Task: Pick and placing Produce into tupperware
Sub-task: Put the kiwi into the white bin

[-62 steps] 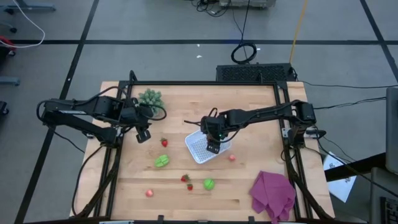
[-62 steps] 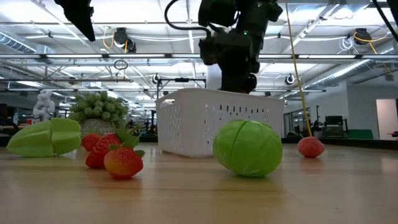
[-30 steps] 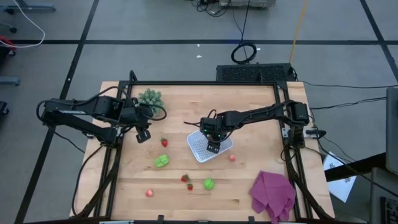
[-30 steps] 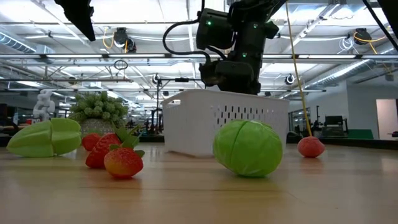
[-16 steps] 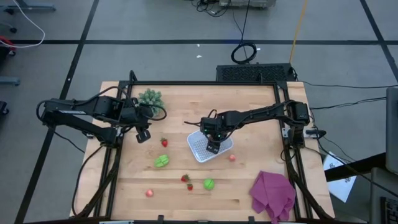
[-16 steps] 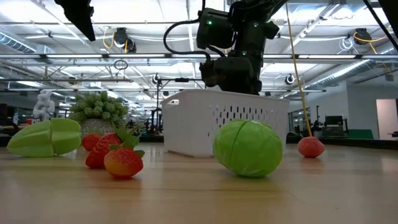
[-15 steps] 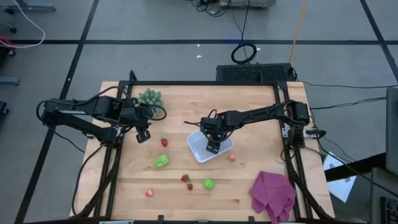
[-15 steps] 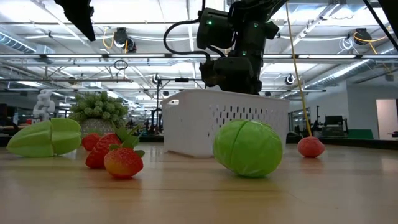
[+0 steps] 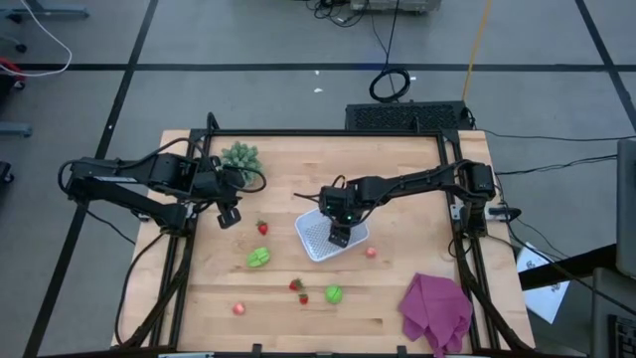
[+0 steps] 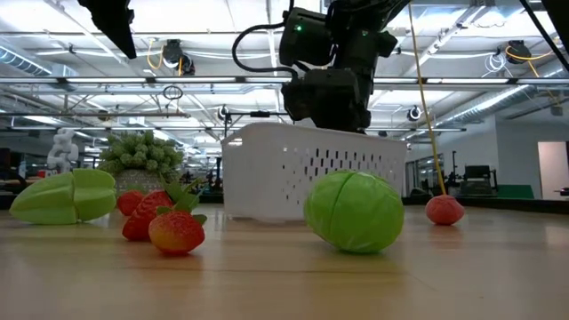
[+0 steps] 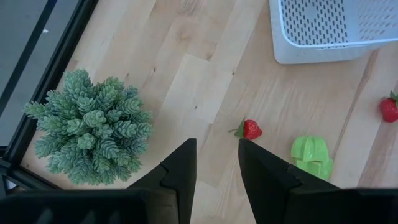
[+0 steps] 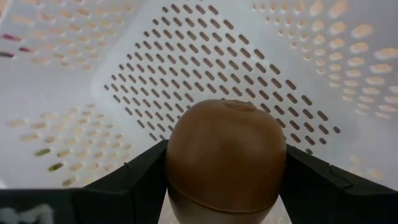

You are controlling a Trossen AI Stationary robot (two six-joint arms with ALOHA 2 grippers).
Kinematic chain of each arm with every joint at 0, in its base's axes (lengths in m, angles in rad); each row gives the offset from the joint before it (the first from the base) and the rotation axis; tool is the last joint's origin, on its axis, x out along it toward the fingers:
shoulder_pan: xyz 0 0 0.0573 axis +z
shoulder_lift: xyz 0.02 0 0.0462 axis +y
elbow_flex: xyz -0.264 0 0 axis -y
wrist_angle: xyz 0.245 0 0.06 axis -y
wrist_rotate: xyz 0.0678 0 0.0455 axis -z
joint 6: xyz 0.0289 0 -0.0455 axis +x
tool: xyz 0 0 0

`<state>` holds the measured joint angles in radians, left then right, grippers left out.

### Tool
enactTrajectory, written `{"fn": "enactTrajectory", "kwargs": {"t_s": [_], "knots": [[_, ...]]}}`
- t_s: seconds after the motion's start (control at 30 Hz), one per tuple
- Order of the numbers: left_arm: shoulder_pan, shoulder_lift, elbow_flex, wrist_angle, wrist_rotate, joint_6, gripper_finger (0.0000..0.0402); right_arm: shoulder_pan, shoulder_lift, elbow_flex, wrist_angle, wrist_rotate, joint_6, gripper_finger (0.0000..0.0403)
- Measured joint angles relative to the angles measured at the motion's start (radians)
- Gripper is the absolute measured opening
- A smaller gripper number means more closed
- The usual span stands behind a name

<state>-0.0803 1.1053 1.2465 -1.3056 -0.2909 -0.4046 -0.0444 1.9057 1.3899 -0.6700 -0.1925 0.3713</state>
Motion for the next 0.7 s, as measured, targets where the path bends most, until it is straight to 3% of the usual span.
{"fn": "enactTrajectory", "kwargs": {"t_s": [0.7], "knots": [[0.0,0.0,0.0,0.0,-0.02,0.011,0.0124,0.006,-0.001,0.009,0.007,-0.025,-0.015,0.0249]]}}
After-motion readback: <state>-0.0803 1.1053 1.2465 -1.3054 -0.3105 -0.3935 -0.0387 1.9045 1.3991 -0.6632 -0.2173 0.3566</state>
